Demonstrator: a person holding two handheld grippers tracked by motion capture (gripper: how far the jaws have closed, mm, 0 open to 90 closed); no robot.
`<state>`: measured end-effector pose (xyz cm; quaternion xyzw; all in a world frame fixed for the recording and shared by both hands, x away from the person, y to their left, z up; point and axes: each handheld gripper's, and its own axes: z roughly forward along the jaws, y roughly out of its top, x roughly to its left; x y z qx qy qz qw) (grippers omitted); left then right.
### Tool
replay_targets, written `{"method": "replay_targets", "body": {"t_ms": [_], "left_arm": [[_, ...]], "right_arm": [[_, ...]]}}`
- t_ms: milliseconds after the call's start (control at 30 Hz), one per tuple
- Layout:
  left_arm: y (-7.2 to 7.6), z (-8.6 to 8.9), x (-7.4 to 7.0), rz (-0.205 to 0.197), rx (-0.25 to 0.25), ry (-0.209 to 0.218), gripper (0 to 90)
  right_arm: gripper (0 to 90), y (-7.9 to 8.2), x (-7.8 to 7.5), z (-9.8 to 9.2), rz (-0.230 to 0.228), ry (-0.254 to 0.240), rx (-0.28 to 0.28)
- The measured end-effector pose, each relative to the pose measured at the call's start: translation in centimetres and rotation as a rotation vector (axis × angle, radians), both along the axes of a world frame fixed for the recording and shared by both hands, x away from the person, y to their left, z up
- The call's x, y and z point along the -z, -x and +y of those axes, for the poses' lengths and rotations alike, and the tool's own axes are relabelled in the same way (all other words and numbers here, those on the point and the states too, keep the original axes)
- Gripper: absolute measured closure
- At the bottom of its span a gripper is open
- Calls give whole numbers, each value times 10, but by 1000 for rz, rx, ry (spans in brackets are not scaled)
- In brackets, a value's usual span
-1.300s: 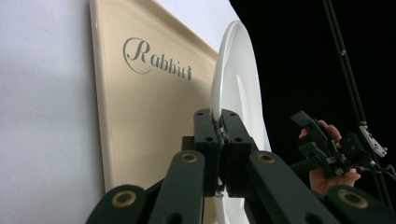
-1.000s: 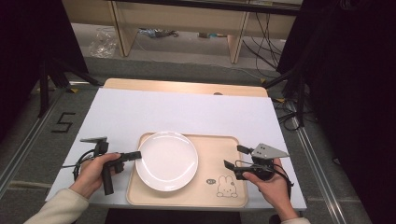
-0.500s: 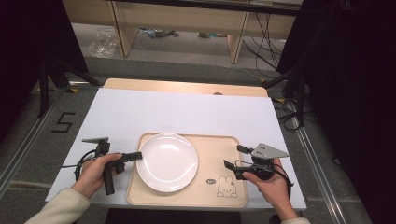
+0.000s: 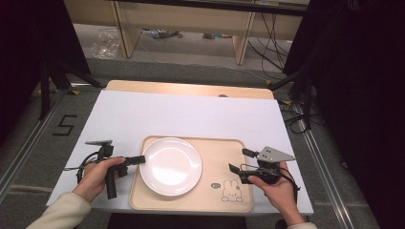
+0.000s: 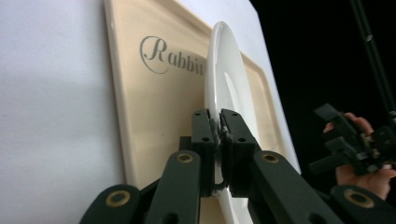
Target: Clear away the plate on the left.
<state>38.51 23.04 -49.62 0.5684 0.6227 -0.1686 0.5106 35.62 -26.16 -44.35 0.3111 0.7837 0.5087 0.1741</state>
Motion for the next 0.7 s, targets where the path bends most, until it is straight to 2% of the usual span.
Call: {"method": "replay_targets", "body": {"t_ms": [67, 100, 167, 233, 300, 367, 400, 433, 533, 567, 667, 700], "left_arm": [[0, -1, 0, -6, 7, -39, 830], [0, 0, 2, -37, 25, -45, 825], [0, 0, 1, -61, 40, -78, 820], [0, -1, 0, -77, 33, -111, 801], [0, 1, -3, -133, 39, -187, 732], [1, 2, -7, -192, 40, -214, 674], [2, 2, -9, -247, 35, -244, 638], [3, 2, -11, -282, 37, -265, 597], [6, 3, -16, -423, 60, -342, 484], [7, 3, -20, -477, 62, -362, 450], [12, 3, -30, -625, 66, -392, 359], [15, 2, -36, -708, 67, -389, 342]], "right_arm": [[212, -1, 0, -1, -15, 8, -5], [212, -1, 0, -1, -15, 9, -5], [212, -1, 0, -1, -15, 8, -5], [212, -1, 0, -1, -16, 8, -5], [212, -1, 0, -1, -15, 6, -8], [212, -1, 0, -1, -16, 2, -6], [212, -1, 1, 0, -25, -5, -4], [212, 0, 0, -1, -1, 8, 0], [212, 0, -1, -2, -13, 28, 1], [212, 0, 0, 0, -5, -3, -2], [212, -1, 0, -2, -15, 7, -5], [212, -1, 0, -2, -15, 6, -5]]}}
